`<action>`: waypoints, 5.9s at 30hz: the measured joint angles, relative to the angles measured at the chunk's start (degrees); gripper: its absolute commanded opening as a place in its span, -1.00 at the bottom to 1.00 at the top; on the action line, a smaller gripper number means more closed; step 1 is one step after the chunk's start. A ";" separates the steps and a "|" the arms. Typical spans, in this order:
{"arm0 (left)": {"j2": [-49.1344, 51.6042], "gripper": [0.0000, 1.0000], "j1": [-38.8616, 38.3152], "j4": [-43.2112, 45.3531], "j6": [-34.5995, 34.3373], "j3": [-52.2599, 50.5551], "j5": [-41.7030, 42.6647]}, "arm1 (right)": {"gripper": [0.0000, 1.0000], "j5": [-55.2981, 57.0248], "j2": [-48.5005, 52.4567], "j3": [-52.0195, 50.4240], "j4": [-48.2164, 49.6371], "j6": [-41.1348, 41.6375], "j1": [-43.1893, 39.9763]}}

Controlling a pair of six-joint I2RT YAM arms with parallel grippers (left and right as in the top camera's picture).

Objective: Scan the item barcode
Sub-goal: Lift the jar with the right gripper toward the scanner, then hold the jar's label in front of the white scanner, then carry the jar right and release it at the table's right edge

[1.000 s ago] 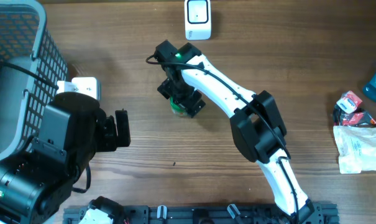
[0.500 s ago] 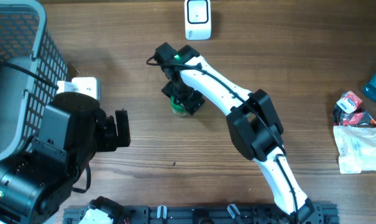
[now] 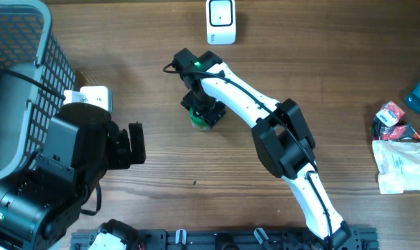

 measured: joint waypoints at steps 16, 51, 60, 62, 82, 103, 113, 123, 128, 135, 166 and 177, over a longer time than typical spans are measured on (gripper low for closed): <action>0.00 1.00 0.00 0.00 0.00 0.00 -0.20 | 0.22 -11.13 -0.09 0.00 -7.50 -9.86 -4.48; 0.02 1.00 0.00 0.00 0.00 0.00 -0.37 | 0.24 -54.73 -20.24 0.00 -20.28 -51.95 -22.25; 0.00 1.00 0.00 0.00 0.00 0.00 -0.37 | 0.32 -30.77 -20.92 -0.02 7.43 -50.84 -22.25; 0.02 1.00 0.00 0.02 0.00 0.00 -0.37 | 0.34 -22.14 -20.92 -0.04 13.99 -50.93 -22.25; 0.02 1.00 0.00 0.00 0.00 0.00 -0.37 | 0.46 11.96 -13.60 -0.07 46.77 -60.43 -19.19; 0.00 1.00 0.00 0.00 0.00 0.00 -0.37 | 0.35 23.23 -0.72 -0.24 64.11 -72.70 -14.62; 0.00 1.00 0.00 0.00 0.00 0.00 -0.37 | 0.38 23.78 -0.42 -0.33 65.24 -72.67 -14.62; 0.00 1.00 0.00 0.00 0.00 0.00 -0.37 | 0.40 23.78 1.73 -0.33 66.93 -70.95 -14.62; 0.00 1.00 0.00 0.00 0.00 0.00 -0.37 | 0.41 24.20 1.97 -0.33 67.01 -70.95 -14.62; 0.02 1.00 0.00 0.00 0.00 0.00 -0.37 | 0.41 26.56 1.97 -0.33 64.06 -71.17 -14.56; 0.00 1.00 0.00 -0.02 0.00 -0.04 -0.39 | 1.00 21.73 -17.81 -1.01 0.52 -40.24 -27.71; 0.02 1.00 0.00 -0.02 0.00 -0.04 -0.37 | 1.00 5.81 -17.84 -19.61 24.63 -69.88 -25.53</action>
